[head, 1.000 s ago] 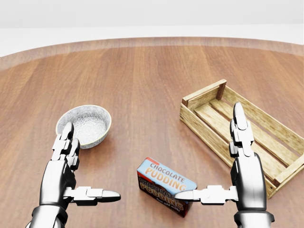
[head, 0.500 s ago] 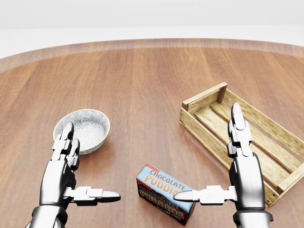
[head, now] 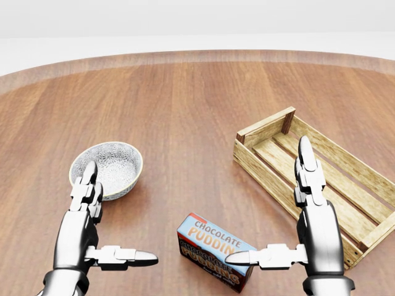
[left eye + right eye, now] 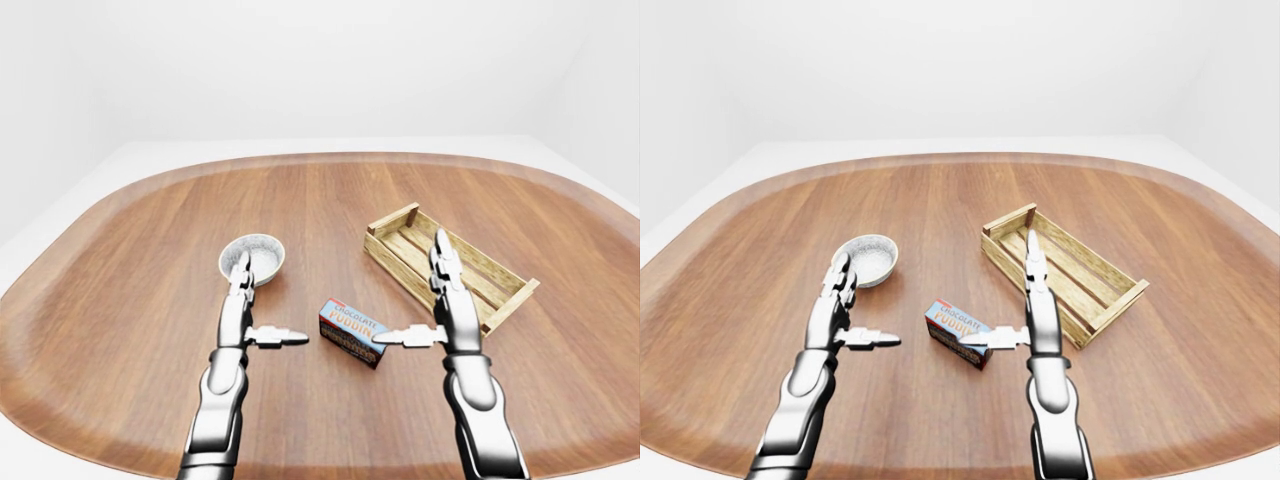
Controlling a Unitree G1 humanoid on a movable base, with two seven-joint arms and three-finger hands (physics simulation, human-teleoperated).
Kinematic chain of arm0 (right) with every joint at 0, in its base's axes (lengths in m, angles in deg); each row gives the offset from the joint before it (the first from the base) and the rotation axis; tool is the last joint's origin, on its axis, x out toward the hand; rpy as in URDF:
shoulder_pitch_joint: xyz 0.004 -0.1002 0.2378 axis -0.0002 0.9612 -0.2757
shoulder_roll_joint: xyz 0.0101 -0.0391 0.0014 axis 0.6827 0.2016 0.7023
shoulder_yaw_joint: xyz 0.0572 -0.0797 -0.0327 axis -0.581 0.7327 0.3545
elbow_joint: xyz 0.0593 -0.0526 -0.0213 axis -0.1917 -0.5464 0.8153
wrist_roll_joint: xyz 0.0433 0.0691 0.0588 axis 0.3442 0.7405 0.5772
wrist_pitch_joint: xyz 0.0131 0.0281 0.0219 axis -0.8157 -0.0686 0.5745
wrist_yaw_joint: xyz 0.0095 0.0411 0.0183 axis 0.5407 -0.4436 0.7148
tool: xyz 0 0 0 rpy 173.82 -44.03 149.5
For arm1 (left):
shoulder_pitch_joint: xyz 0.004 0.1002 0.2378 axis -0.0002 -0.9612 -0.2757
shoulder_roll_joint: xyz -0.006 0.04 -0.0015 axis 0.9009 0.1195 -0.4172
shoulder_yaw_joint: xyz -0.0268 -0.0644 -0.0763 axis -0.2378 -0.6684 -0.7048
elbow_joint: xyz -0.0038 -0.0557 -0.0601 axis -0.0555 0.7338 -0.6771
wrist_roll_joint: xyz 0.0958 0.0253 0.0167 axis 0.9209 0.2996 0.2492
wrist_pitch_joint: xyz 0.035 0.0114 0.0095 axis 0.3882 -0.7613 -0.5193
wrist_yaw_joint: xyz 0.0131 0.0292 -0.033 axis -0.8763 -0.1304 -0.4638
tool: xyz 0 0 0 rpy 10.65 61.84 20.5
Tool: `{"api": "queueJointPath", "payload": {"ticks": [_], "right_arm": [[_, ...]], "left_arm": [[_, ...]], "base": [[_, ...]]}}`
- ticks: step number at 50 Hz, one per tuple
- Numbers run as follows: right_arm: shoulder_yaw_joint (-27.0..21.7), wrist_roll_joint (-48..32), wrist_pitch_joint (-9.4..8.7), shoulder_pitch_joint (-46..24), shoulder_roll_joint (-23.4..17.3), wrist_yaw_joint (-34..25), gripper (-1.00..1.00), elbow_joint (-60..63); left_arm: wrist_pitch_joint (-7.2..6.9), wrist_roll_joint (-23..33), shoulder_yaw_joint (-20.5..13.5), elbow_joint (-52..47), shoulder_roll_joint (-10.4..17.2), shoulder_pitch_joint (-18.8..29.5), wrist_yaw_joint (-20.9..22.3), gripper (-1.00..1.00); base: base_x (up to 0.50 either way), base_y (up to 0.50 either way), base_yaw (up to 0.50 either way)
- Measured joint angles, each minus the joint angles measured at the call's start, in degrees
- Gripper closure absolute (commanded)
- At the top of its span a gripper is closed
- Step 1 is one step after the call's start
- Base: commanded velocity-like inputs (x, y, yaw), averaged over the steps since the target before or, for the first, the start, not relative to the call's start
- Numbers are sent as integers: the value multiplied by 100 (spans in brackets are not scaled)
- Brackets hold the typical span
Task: Pick up the chocolate pudding and put it in the tray.
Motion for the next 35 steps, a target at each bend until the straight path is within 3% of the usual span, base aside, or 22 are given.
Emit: {"api": "queueJointPath", "payload": {"ticks": [11,35], "right_arm": [[28,-53,0,31,0,-3,-100,-82],[150,-243,0,-137,-16,61,-100,-955]], "left_arm": [[62,110,33,34,1,-39,24,-100],[49,190,43,104,1,-27,38,-100]], "base": [[0,0,0],[0,0,0]]}}
